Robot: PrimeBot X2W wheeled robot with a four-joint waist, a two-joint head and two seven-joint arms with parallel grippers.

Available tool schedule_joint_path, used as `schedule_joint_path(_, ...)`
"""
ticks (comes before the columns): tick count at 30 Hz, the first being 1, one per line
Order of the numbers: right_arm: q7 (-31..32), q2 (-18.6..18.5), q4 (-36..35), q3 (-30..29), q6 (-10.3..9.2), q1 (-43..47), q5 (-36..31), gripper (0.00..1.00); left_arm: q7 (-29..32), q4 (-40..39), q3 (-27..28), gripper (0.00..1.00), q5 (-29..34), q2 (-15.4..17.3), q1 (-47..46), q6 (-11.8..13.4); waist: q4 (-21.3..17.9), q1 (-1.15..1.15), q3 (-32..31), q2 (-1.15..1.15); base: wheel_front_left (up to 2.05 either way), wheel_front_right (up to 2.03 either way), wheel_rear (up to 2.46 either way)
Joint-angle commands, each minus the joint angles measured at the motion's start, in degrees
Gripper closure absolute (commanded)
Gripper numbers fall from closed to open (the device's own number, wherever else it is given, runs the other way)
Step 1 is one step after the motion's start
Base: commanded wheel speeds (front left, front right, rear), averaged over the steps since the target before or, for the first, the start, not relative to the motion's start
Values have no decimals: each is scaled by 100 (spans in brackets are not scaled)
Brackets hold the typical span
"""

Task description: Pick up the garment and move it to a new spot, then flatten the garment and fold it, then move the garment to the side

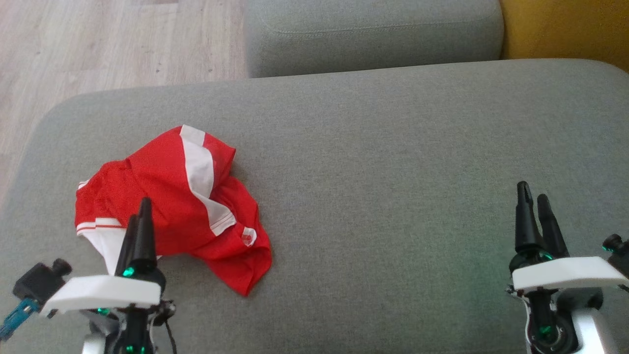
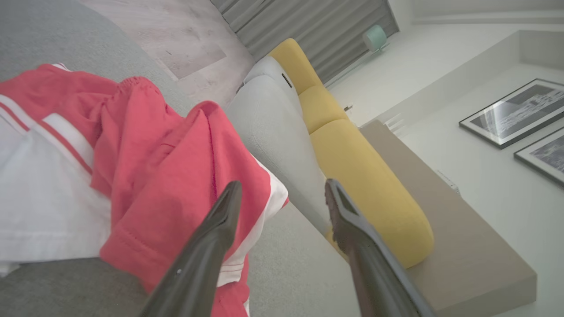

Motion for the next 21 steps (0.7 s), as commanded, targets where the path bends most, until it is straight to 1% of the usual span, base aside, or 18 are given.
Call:
schedule_joint_path(1,-90,-35,-258,87,-2,-214,-177,0,-57,-269,52,0,159,73,-197,18,0,0,-1,0,0,0,0)
schedule_joint_path(9,-225,-38,-293,197,-2,-224,-1033,0,-191,-295,-290,0,1209,81,-175,176,-5,0,-6,0,0,0,0)
schedule_joint_path(13,-293,-39,-314,220,-2,-219,-1402,0,-258,-348,-491,0,1634,173,-191,291,-8,0,-2,0,0,0,0)
schedule_joint_path(14,-310,-39,-313,222,-2,-216,-1497,0,-275,-366,-543,0,1740,201,-198,345,-10,0,2,0,0,0,0)
schedule_joint_path(15,-343,-40,-295,240,-2,-216,-1686,0,-308,-389,-650,0,1920,255,-210,460,-14,0,7,0,0,0,0)
schedule_joint_path(21,-445,-42,-328,334,-3,-237,-2230,0,-409,-447,-1045,0,2443,477,-288,824,-20,0,12,0,0,0,0)
